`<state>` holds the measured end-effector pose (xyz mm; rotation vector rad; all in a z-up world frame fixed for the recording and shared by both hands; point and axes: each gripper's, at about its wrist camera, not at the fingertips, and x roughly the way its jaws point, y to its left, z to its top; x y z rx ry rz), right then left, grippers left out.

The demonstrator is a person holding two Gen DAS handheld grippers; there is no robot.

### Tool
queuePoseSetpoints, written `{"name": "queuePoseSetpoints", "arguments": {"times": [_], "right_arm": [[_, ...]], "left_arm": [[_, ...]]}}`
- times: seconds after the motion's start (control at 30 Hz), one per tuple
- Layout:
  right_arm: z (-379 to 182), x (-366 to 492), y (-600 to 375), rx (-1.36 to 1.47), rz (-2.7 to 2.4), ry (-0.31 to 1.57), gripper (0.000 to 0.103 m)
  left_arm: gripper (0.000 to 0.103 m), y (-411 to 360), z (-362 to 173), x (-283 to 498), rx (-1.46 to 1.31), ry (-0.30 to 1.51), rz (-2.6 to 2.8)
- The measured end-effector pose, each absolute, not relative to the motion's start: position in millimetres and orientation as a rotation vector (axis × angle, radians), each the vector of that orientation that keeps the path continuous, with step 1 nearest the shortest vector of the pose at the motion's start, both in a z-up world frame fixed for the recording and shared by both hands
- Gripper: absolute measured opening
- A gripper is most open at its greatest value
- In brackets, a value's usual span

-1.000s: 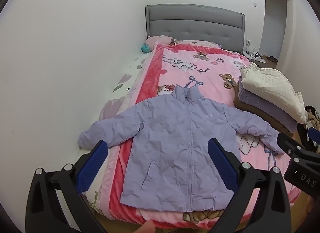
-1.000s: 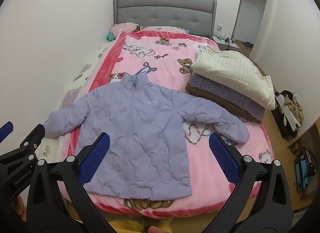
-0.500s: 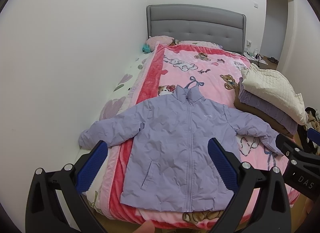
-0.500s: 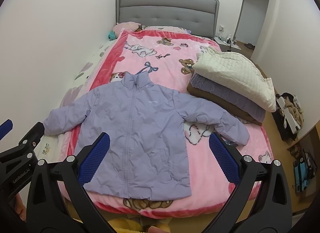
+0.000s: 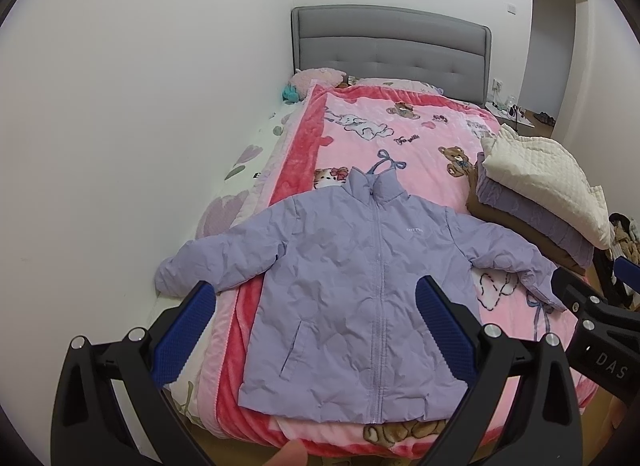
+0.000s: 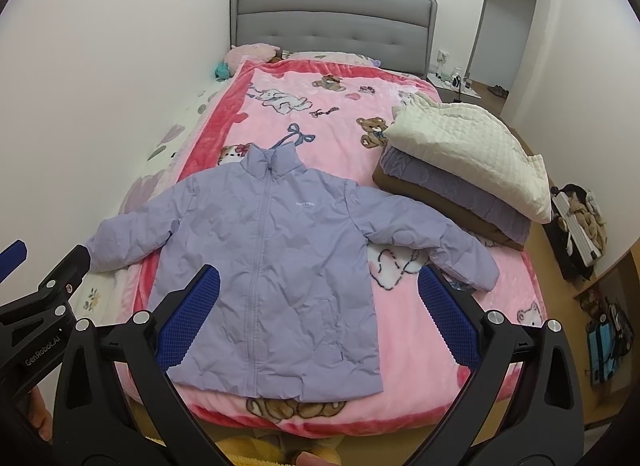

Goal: Fold large clothes

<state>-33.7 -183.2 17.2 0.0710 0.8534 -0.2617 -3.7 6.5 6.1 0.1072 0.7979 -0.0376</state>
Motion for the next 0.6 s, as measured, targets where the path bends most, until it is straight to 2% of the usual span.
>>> {"name": "queuePoseSetpoints", "arguments": {"times": [0.6], "right_arm": [[17.2,-33.4,-182.8,0.069,-0.262,0.855,0.095]], "left_arm": [[0.098,6.6,4.3,-3.0,0.104,0.803,-0.036]]}}
